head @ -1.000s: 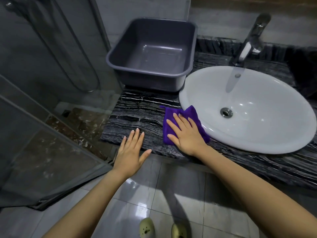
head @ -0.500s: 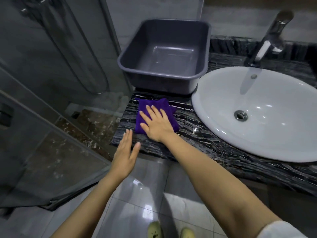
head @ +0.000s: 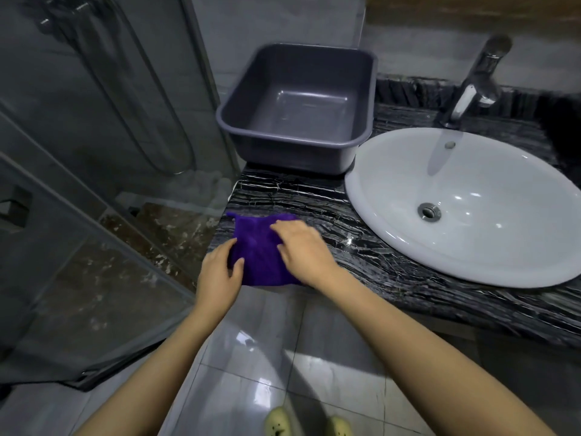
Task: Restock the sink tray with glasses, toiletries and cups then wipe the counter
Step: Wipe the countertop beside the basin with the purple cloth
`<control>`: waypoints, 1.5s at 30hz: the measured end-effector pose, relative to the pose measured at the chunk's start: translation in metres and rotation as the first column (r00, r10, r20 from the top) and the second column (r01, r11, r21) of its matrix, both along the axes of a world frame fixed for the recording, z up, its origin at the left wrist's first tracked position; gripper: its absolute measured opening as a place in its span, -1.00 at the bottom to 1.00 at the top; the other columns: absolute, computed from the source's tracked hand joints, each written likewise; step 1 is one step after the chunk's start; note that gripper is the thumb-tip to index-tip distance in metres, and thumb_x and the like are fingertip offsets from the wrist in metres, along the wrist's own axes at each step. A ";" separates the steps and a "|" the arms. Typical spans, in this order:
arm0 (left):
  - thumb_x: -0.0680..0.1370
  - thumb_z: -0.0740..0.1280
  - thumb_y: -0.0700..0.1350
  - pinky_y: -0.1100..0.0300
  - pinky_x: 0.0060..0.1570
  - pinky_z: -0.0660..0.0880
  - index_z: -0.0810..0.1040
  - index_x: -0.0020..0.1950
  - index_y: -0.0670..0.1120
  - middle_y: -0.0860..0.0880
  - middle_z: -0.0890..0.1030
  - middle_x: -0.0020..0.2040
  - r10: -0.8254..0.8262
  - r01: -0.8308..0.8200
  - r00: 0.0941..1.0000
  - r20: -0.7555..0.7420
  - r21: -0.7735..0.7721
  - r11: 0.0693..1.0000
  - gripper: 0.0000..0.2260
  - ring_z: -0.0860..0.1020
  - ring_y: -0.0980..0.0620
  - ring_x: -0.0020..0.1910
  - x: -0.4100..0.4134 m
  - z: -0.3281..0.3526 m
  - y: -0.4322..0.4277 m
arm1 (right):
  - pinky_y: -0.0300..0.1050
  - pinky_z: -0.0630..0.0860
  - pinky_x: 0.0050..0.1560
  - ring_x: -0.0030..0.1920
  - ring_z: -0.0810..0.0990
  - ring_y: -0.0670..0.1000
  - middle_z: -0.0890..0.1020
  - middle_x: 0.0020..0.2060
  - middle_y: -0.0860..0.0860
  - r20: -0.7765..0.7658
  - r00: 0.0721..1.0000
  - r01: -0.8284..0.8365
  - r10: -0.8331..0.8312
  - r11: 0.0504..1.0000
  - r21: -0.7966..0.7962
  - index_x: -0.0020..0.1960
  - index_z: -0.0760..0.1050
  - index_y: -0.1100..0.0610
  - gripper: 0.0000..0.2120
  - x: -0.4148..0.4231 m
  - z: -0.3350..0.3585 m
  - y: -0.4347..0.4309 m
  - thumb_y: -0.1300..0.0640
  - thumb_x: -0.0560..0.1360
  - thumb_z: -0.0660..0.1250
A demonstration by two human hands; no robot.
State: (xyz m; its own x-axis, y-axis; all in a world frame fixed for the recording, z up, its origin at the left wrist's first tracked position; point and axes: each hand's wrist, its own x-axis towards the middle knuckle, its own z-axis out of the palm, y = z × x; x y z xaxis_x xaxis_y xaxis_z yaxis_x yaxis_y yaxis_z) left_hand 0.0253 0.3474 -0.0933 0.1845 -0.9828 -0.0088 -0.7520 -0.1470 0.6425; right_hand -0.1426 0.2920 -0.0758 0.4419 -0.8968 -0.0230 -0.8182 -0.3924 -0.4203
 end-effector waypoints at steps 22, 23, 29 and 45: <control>0.42 0.37 -0.42 0.55 -0.35 0.43 0.43 0.31 -0.18 -0.04 0.52 -0.22 -0.073 0.175 0.856 -0.512 0.155 0.972 -0.52 0.48 0.37 -0.48 -0.027 0.063 -0.028 | -0.05 0.43 0.02 0.06 0.55 0.13 0.62 0.03 0.11 0.156 0.915 0.349 -0.372 0.924 0.156 0.10 0.53 0.12 -0.77 -0.068 0.054 0.028 0.11 0.49 0.22; 0.40 0.41 -0.40 0.55 -0.34 0.43 0.46 0.28 -0.19 -0.06 0.54 -0.17 -0.127 0.223 0.873 -0.470 0.153 0.963 -0.54 0.49 0.36 -0.47 -0.034 0.066 -0.028 | -0.05 0.44 0.00 0.03 0.56 0.12 0.64 0.00 0.10 0.162 0.916 0.338 -0.368 0.923 0.185 0.05 0.54 0.12 -0.80 -0.078 0.059 0.029 0.12 0.49 0.21; 0.36 0.50 -0.06 0.22 0.07 0.33 0.64 0.01 -0.05 -0.10 0.47 -0.06 -0.280 0.291 0.955 -0.101 0.113 0.950 -0.75 0.44 -0.10 0.08 -0.076 0.054 -0.030 | -0.23 0.31 -0.31 -0.21 0.46 0.01 0.53 -0.33 -0.09 0.081 0.925 0.329 -0.372 0.887 0.325 -0.33 0.43 -0.03 -0.78 -0.135 0.077 0.032 0.10 0.49 0.19; 0.60 0.05 0.14 -0.04 0.51 -0.10 0.02 0.54 0.01 -0.07 0.00 0.58 -0.278 0.213 0.848 0.452 0.190 0.959 -0.46 -0.07 -0.05 0.56 -0.017 -0.029 -0.049 | 0.05 0.37 0.34 0.35 0.43 0.14 0.36 0.44 0.07 -0.412 0.854 -0.385 0.318 0.919 -0.088 0.47 0.26 -0.02 -0.52 -0.134 -0.013 0.007 -0.06 0.56 0.17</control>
